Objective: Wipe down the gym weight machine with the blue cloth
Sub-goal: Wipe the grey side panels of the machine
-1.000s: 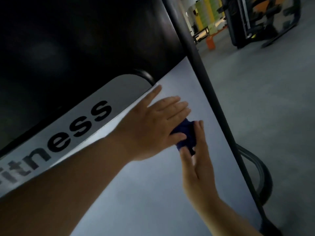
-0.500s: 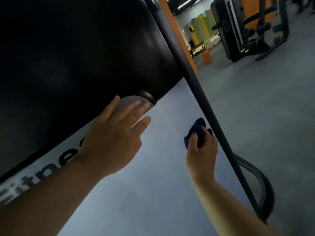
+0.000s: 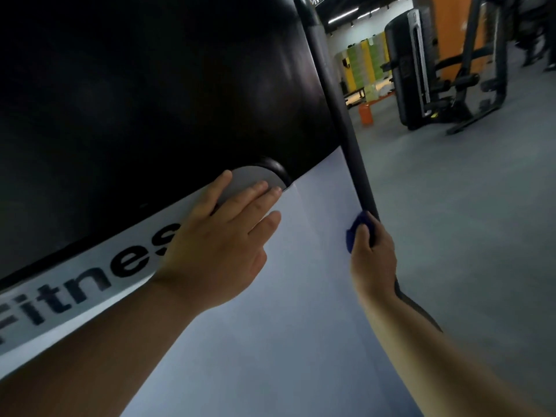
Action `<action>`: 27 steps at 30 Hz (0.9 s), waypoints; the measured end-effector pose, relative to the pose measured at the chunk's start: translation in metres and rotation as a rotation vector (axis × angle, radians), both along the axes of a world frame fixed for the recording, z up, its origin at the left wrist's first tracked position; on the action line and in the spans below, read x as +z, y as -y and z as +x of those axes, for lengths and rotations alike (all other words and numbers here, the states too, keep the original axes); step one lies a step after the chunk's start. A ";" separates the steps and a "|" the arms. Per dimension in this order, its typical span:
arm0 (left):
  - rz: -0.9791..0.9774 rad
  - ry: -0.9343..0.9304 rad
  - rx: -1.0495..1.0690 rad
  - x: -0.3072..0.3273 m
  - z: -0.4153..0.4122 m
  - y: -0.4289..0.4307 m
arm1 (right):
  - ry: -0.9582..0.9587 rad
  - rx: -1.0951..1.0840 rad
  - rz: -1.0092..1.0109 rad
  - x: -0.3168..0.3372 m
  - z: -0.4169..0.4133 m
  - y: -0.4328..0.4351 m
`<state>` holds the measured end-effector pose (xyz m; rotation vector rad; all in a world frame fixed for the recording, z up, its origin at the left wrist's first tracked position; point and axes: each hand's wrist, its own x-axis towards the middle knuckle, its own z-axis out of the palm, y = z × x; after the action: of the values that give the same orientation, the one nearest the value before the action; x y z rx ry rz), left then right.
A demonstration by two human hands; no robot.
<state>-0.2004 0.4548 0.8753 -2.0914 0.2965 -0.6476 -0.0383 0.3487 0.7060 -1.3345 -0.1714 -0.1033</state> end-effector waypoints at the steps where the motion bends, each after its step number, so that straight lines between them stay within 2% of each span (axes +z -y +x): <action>1: -0.005 0.009 -0.007 -0.001 0.001 0.000 | -0.039 0.017 0.034 0.001 0.000 0.000; 3: -0.010 0.027 -0.021 -0.002 0.003 0.000 | -0.056 0.012 0.138 0.031 0.002 0.003; 5: -0.019 0.039 -0.039 -0.004 0.004 -0.001 | 0.070 0.040 0.153 0.069 0.002 0.005; 8: -0.032 0.055 -0.069 -0.005 0.005 -0.002 | 0.276 0.054 0.017 0.087 -0.004 0.006; 11: -0.050 0.075 -0.106 -0.006 0.006 -0.003 | 0.347 -0.072 -0.169 0.043 -0.014 0.008; 15: -0.062 0.113 -0.093 -0.012 0.006 -0.003 | -0.105 -0.050 -0.040 -0.041 -0.031 0.007; 18: -0.045 0.091 -0.057 -0.027 0.008 0.000 | -0.236 -0.009 0.070 -0.025 -0.026 0.009; 20: -0.028 0.061 -0.048 -0.036 0.008 0.001 | -0.116 0.024 0.078 0.011 -0.017 0.013; 23: -0.045 0.081 -0.050 -0.038 0.009 0.000 | 0.142 0.079 -0.042 0.033 -0.012 0.016; 25: -0.045 0.094 -0.066 -0.038 0.009 -0.001 | 0.231 0.025 -0.161 0.012 -0.015 0.019; 27: -0.049 0.106 -0.084 -0.038 0.009 -0.001 | 0.161 -0.025 -0.201 -0.031 -0.022 0.018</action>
<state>-0.1917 0.4553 0.8375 -2.0909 0.3128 -0.8210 -0.0602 0.3312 0.6753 -1.5289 -0.3077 -0.2191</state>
